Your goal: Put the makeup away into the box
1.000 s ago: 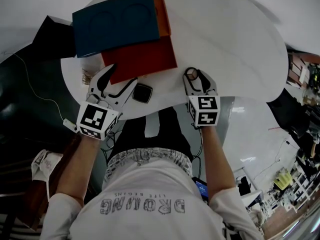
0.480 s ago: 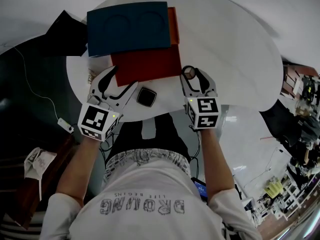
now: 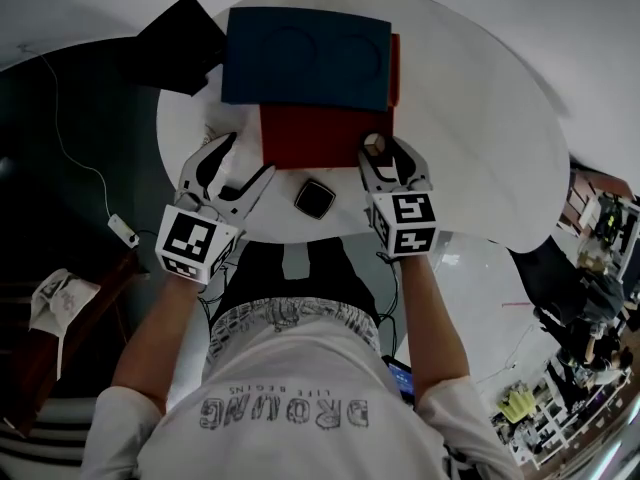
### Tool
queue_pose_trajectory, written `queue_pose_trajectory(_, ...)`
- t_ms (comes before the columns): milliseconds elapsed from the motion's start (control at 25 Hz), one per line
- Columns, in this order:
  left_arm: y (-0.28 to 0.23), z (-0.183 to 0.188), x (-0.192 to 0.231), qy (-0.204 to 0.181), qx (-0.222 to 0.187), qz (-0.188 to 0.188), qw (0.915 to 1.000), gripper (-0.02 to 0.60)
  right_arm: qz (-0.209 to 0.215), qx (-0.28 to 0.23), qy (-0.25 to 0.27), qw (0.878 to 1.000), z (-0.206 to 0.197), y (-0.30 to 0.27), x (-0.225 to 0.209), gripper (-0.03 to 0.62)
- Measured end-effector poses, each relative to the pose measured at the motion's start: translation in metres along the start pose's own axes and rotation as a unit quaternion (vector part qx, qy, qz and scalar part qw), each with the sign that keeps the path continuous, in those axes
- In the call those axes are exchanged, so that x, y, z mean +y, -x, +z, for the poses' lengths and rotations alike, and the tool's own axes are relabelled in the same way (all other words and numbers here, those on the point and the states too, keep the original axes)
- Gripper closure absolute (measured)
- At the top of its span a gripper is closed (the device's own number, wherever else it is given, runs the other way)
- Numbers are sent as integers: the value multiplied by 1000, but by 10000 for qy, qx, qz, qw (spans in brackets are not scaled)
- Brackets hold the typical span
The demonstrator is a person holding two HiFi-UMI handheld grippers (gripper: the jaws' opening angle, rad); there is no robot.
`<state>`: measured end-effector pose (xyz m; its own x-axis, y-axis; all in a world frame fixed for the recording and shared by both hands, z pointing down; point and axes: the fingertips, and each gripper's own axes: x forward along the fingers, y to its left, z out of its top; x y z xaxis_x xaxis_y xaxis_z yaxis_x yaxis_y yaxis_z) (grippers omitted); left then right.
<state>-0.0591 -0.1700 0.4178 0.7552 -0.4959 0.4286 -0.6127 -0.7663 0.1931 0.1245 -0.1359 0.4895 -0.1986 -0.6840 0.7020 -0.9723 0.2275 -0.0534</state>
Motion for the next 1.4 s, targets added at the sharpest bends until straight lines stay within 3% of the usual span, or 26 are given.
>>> queue_pose_trajectory(760,35,-22,69,355,-28,557,9978,285,667,418,592,9951,25,-66,64,368)
queue_pose_trajectory(1400,50,-30,103,619,-52,803,9948,285,1191,971,1445,9775,28,-97,116,368)
